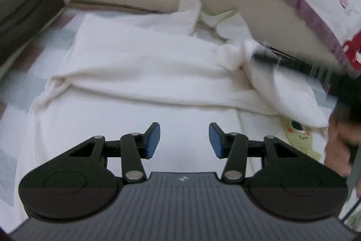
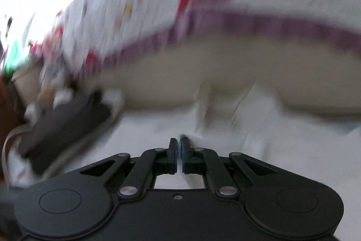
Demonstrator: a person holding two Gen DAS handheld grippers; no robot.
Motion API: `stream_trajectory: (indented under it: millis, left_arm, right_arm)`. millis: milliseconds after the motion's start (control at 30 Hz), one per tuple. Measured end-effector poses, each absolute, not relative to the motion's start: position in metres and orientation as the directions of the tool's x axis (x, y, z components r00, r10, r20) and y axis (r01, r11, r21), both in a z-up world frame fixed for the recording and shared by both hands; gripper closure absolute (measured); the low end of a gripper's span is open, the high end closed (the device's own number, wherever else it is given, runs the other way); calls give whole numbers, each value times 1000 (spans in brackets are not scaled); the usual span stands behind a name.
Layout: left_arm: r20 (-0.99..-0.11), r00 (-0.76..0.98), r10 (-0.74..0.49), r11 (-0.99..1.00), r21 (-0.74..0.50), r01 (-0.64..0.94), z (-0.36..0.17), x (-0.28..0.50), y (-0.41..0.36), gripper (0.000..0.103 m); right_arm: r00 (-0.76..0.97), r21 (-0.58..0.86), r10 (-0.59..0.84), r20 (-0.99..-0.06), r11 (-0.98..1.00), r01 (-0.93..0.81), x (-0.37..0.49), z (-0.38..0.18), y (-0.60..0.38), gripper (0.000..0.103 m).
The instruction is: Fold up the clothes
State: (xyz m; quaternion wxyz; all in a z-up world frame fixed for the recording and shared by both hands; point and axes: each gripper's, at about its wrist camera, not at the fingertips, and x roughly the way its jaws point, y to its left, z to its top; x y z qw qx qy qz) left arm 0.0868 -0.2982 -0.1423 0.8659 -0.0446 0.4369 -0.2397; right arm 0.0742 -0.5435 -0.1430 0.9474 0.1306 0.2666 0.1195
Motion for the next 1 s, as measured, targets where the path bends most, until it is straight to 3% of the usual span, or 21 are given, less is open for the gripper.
stream_trajectory:
  millis: [67,133,167,233,300,400,467,567,633,733,767,800,867,900,933,967,1000]
  left_arm:
    - [-723,499,-478,873,-327,361,-144,93,-295,56]
    - [-697,502,-512,855,-356,377,-143,95,-301,56]
    - [-683,504,-528,845,-368,388,-143,96,-305,56]
    - [-656,501,-564,823,-396,408,-144,97,-313,56]
    - [-633,493,-597,800,-421,428,-145,95,-321,54]
    - [-614,470,-634,770,-445,458,-147,96,-334,48]
    - [-603,465,-649,756,-443,482,-146,99,-346,46]
    - [-610,469,-639,754,-378,537,-145,105,-373,35]
    - [-652,497,-573,767,-214,605,-149,104,-402,26]
    - [-688,578,-438,769,46,637,-161,100,-442,27]
    - [-688,603,-403,781,84,618,-165,100,-450,29]
    - [-684,593,-425,792,37,610,-164,104,-451,37]
    - [-657,577,-485,802,-72,593,-160,109,-447,75]
    - [-648,597,-473,813,-60,580,-156,110,-445,95]
    - [-633,621,-463,823,-47,566,-151,111,-443,95]
    - [-590,666,-458,839,-38,543,-144,108,-437,95]
    - [-533,719,-446,868,-60,494,-137,101,-425,95]
  right_arm:
    - [755,286,313,-576,942,-173,78,-158,-534,92]
    - [758,188,226,-611,972,-138,59,-146,-544,85]
    - [759,137,180,-625,983,-121,50,-140,-549,77]
    - [759,34,87,-645,996,-85,30,-128,-559,45]
    - [755,-70,-8,-655,996,-50,11,-115,-569,37]
    - [726,-236,-189,-662,971,37,-16,-110,-589,35]
    - [606,-252,-272,-748,960,120,-20,-130,-618,36]
    - [504,-164,-230,-832,971,172,-15,-152,-653,37]
    - [478,-98,-186,-858,974,204,-11,-162,-667,37]
    - [502,97,-37,-864,966,238,-12,-175,-681,36]
    - [492,146,0,-871,955,257,-14,-181,-686,37]
    - [492,158,1,-870,947,279,-13,-184,-689,37]
    - [537,124,-51,-842,951,284,-12,-182,-688,37]
    - [555,101,-79,-828,953,286,-12,-182,-688,37]
    - [560,90,-92,-824,953,289,-11,-185,-689,41]
    - [563,80,-104,-820,953,292,-10,-188,-691,53]
    - [566,69,-116,-816,953,295,-9,-192,-693,54]
